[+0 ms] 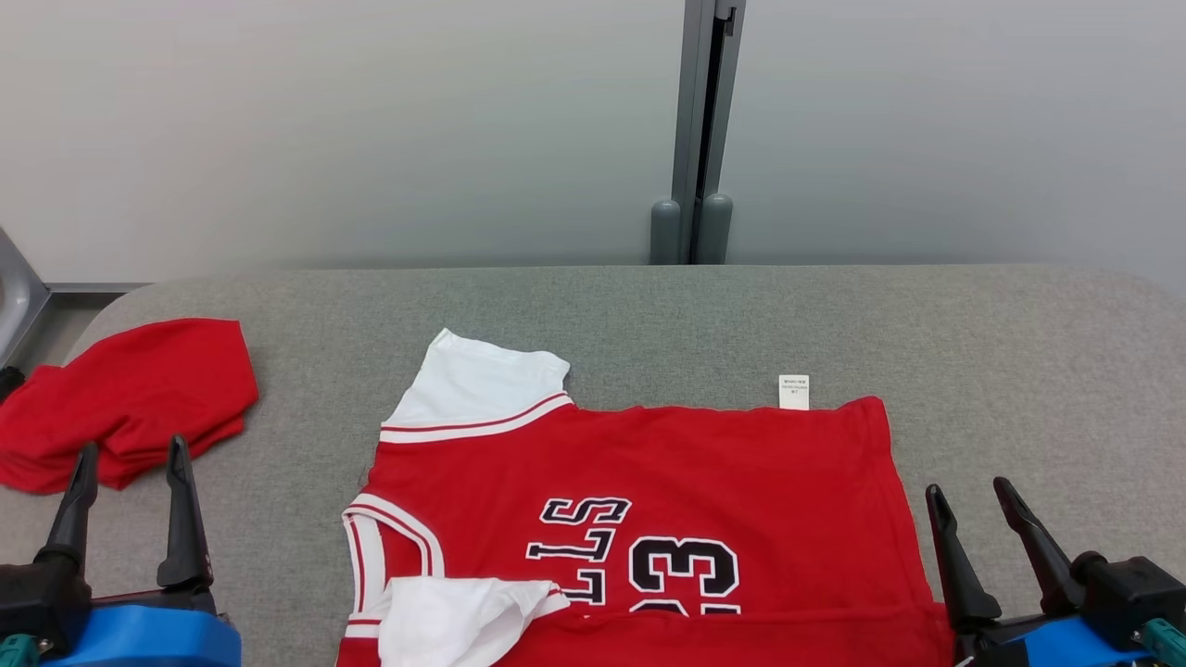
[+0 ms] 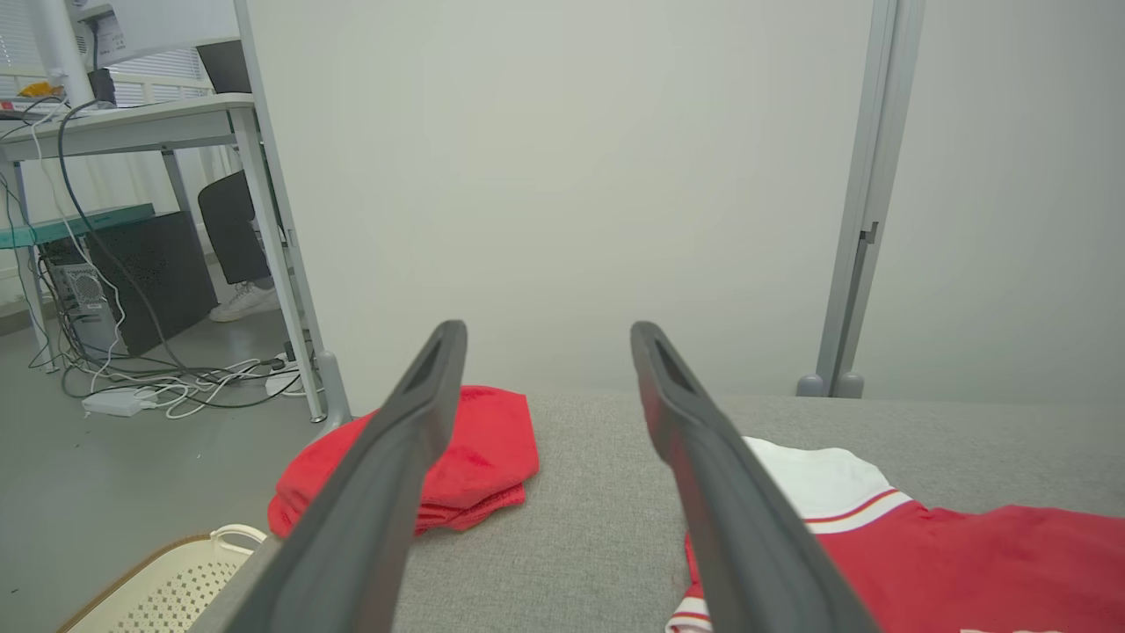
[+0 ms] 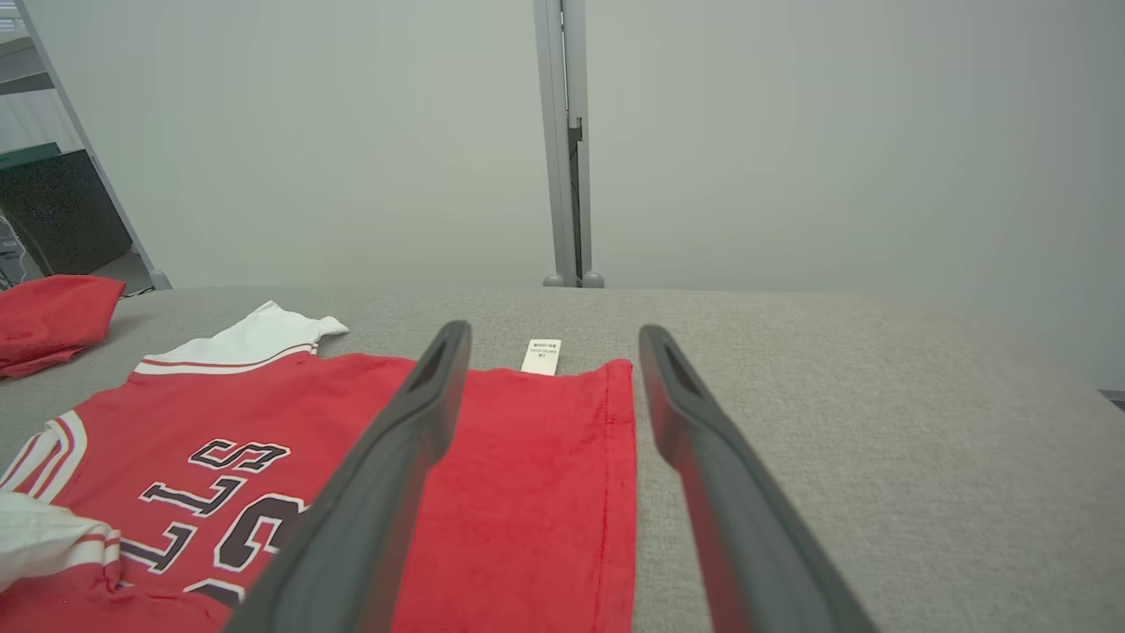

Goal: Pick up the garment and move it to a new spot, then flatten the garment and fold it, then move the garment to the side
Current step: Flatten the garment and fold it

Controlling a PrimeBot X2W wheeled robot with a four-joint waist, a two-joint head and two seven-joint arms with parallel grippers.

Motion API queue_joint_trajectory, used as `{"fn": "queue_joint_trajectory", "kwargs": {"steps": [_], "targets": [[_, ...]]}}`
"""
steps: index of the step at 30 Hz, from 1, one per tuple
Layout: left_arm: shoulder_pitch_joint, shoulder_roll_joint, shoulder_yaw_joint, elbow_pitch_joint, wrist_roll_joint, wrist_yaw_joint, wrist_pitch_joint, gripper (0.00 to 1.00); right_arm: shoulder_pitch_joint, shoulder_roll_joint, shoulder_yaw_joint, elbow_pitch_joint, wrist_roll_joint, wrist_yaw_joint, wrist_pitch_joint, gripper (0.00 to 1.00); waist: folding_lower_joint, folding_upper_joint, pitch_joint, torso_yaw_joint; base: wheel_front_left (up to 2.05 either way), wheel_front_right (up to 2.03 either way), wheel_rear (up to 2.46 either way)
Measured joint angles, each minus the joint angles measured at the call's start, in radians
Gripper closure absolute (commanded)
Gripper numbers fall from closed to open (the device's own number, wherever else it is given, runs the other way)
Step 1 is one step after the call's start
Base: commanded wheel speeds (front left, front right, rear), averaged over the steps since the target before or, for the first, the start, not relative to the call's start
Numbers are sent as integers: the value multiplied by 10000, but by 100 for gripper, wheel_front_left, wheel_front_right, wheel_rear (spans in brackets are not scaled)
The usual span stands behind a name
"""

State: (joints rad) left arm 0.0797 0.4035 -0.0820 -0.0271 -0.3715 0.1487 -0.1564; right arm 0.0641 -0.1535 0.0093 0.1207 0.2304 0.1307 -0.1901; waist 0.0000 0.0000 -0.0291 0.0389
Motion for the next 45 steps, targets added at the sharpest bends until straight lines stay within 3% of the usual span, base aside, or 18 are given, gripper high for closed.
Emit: {"fn": "queue_joint_trajectory", "kwargs": {"steps": [31, 38, 45], "targets": [[264, -125, 19, 387, -385, 69, -493, 0, 22, 201, -157, -13, -75, 0, 313, 0, 0, 0, 164, -101, 0, 0, 0], [-1046, -219, -230, 1087, -587, -370, -508, 0, -1087, -130, 105, 570, -52, 0, 299, 0, 0, 0, 618, -420, 0, 0, 0], [-4003, 169, -694, 2470, -472, -1254, 23, 0, -3327, -909, 708, 1634, 46, 0, 428, 0, 3, 1, 1737, -953, 0, 0, 0]]}}
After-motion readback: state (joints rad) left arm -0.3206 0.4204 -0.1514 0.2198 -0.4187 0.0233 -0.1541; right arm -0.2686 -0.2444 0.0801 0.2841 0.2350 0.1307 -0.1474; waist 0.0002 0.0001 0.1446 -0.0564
